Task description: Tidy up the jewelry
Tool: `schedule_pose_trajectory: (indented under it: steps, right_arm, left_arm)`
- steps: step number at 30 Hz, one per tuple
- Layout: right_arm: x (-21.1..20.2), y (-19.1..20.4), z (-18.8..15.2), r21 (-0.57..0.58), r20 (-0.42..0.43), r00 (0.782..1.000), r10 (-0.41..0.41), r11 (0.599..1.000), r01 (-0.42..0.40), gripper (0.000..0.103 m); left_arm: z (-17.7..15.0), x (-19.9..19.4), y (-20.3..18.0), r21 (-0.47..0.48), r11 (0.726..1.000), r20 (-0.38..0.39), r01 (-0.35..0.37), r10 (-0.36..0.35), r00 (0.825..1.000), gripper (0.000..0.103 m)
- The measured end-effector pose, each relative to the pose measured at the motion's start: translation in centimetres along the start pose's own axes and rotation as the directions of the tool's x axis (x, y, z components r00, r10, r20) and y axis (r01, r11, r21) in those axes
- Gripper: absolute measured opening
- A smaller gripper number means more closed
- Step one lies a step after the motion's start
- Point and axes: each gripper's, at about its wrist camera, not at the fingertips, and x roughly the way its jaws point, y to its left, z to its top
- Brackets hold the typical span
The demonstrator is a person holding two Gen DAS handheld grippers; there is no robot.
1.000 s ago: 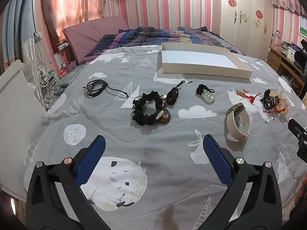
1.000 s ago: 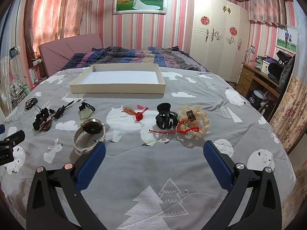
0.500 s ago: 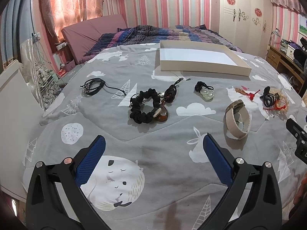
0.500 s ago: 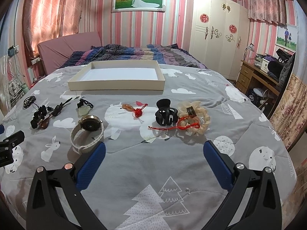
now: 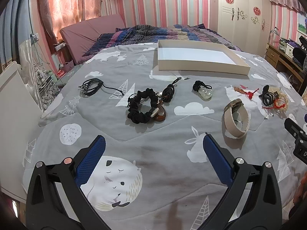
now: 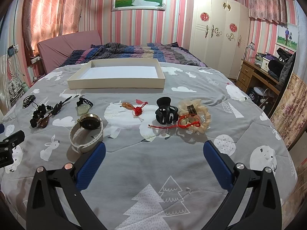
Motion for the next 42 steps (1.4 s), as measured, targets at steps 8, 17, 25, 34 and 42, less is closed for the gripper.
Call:
schedule_pose_trajectory:
  steps: [8, 17, 25, 34, 42]
  right_arm:
    - [0.28, -0.18, 0.07, 0.002, -0.005, 1.0, -0.001, 1.0, 0.001, 0.101]
    - [0.36, -0.14, 0.11, -0.001, -0.004, 1.0, 0.0, 1.0, 0.0, 0.102]
    - [0.37, 0.24, 0.4, -0.007, -0.007, 1.0, 0.001, 1.0, -0.001, 0.101]
    - [0.36, 0.19, 0.47, -0.001, -0.01, 1.0, 0.004, 1.0, -0.004, 0.101]
    - [0.7, -0.15, 0.5, 0.008, -0.03, 1.0, 0.005, 1.0, -0.004, 0.101]
  left_arm:
    - [-0.02, 0.42, -0.23, 0.007, 1.0, -0.021, 0.005, -0.005, 1.0, 0.1]
    - [0.17, 0.34, -0.17, 0.008, 1.0, -0.017, 0.0, 0.0, 1.0, 0.1]
    - [0.24, 0.36, -0.09, 0.007, 1.0, -0.017, 0.001, -0.001, 1.0, 0.1]
    - [0.34, 0.42, -0.15, 0.011, 1.0, -0.017, 0.007, -0.007, 1.0, 0.1]
    - [0.39, 0.64, -0.33, 0.019, 1.0, -0.023, 0.015, -0.014, 1.0, 0.1]
